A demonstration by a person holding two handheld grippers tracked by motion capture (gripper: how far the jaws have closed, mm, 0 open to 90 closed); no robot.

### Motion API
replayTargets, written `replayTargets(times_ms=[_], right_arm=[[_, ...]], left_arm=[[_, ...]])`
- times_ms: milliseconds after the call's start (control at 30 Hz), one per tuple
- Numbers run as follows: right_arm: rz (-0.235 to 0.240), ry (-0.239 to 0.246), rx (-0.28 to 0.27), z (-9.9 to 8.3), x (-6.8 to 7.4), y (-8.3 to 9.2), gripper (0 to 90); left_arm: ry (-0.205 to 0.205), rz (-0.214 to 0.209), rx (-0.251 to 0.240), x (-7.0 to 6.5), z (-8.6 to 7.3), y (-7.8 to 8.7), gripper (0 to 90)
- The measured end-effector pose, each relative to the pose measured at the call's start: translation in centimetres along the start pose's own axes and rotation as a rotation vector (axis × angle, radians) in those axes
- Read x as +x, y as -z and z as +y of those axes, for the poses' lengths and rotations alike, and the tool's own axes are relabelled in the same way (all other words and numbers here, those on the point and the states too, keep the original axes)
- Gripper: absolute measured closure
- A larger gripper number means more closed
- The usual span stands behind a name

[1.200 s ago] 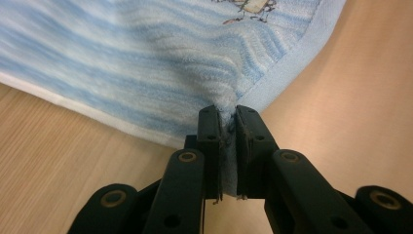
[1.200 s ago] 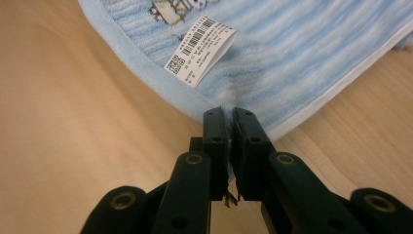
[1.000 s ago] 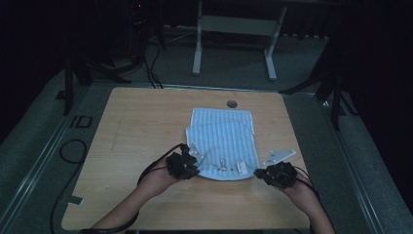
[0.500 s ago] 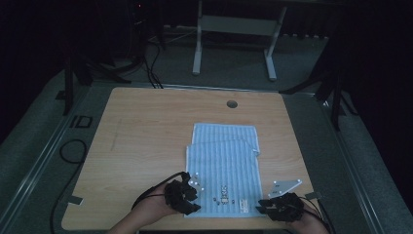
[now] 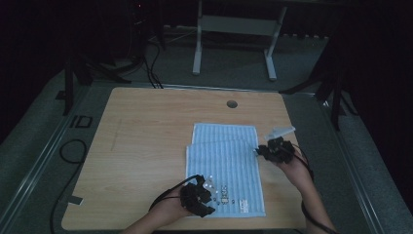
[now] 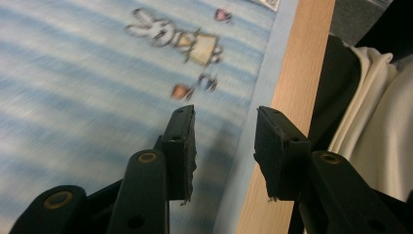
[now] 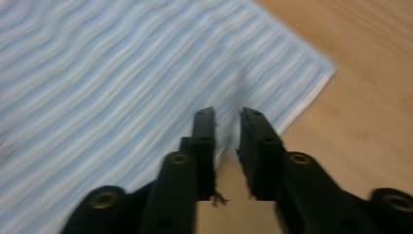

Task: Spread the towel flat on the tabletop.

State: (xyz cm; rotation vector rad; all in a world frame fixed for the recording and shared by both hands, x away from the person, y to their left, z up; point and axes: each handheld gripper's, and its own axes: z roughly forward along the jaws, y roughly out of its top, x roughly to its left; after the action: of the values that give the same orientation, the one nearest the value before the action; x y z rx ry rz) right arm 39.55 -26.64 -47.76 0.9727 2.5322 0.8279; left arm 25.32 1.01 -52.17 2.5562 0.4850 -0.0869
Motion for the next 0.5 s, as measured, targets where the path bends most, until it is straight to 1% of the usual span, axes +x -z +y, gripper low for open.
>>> replayTargets(times_ms=[33,67,100,133,167,200,233,267,300,333,367,433,467,500], right_arm=[[-0.006,-0.010,0.010,0.7,-0.8,-0.9,70.4],[-0.019,-0.023,0.015,1.4,-1.5,-1.8,66.2],[-0.004,-0.047,0.024,1.8,-2.0,-2.5,63.7],[0.011,-0.065,0.043,2.4,-2.5,-3.3,61.6],[-0.025,-0.059,0.059,3.1,-2.8,-4.3,60.2],[-0.030,-0.064,0.077,3.5,-3.1,-5.1,58.5],[-0.037,-0.070,0.091,4.0,-3.4,-5.8,58.1],[-0.066,-0.065,0.096,4.3,-3.6,-6.4,58.0],[-0.065,-0.070,0.116,4.5,-3.9,-7.0,56.2],[-0.059,-0.086,0.134,4.7,-4.0,-7.6,53.8],[-0.064,-0.094,0.145,4.8,-4.2,-8.2,51.5],[-0.044,-0.108,0.164,4.8,-4.4,-9.0,48.0],[-0.043,-0.116,0.178,4.9,-4.4,-9.6,47.6],[-0.045,-0.111,0.195,4.8,-4.3,-10.0,47.8]], left_arm=[[-0.005,-0.005,0.001,0.0,0.2,-0.4,58.5],[-0.011,-0.004,0.006,0.0,0.4,-0.6,55.3],[-0.017,-0.002,0.010,-0.1,0.6,-0.9,54.2],[-0.019,0.001,0.004,-0.1,0.8,-1.3,53.4],[-0.026,0.000,0.006,-0.1,0.9,-1.6,52.0],[-0.029,0.002,0.003,-0.1,0.9,-1.7,52.0],[-0.026,0.005,-0.005,-0.1,1.0,-1.8,51.8],[-0.028,0.006,-0.004,-0.1,1.1,-1.8,51.8],[-0.030,0.005,-0.001,0.0,1.1,-1.9,51.8],[-0.032,0.007,-0.003,0.0,1.2,-1.9,51.8],[-0.036,0.010,-0.006,-0.1,1.2,-1.9,51.9],[-0.040,0.020,-0.011,-0.1,1.1,-1.9,52.1],[-0.052,0.038,-0.011,-0.2,1.0,-1.9,54.0],[-0.059,0.047,-0.011,-0.2,1.0,-1.9,58.1]])
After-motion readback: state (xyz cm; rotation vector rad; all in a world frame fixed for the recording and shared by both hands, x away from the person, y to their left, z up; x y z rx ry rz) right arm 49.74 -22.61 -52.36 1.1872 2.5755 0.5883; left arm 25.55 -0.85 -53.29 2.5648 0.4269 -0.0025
